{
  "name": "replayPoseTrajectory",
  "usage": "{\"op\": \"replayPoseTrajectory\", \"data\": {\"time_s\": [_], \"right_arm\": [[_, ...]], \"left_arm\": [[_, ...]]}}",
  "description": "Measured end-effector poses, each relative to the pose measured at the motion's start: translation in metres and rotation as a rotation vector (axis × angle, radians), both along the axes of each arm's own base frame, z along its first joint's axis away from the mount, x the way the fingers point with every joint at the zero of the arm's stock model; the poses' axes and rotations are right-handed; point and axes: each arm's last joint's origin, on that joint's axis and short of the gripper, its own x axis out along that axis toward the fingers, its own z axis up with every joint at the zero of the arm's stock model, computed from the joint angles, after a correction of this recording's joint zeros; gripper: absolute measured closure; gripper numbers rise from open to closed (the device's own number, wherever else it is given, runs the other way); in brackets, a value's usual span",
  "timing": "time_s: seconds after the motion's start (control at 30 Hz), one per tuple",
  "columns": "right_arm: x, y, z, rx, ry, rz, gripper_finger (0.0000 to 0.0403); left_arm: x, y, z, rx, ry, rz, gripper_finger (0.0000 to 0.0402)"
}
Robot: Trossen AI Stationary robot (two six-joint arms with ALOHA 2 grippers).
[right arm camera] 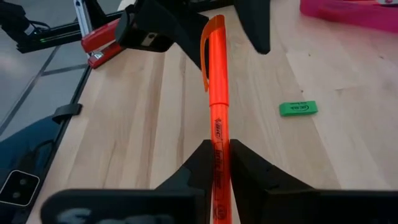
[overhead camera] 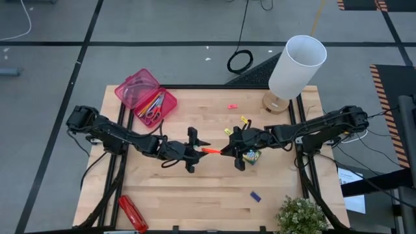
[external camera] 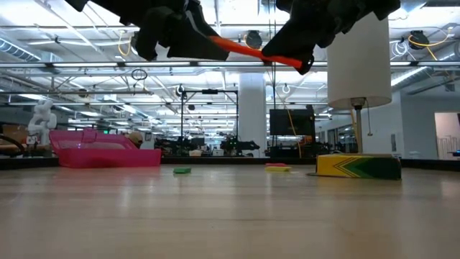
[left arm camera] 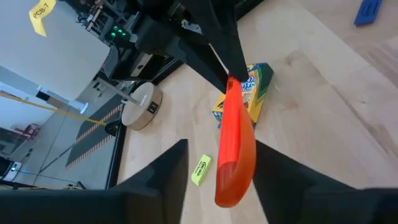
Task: Pack school essentials
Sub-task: Put the orange pen into the pink supply box
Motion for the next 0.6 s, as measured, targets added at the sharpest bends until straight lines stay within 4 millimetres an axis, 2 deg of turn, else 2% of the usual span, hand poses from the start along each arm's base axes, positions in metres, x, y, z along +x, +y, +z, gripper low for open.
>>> {"op": "replayPoseTrajectory", "data": {"time_s": [0.23, 0.6], "right_arm": [[0.0, 0.0006, 0.0001, 0.009, -0.001, 0.018, 0.0369], [0.0, 0.0006, 0.0001, 0.003, -0.001, 0.021, 0.0369]], "left_arm": [[0.0001, -0.0005, -0.0001, 0.007, 0.006, -0.023, 0.0285], [0.0002, -0.0015, -0.0002, -0.001, 0.009, -0.057, 0.0289]]}}
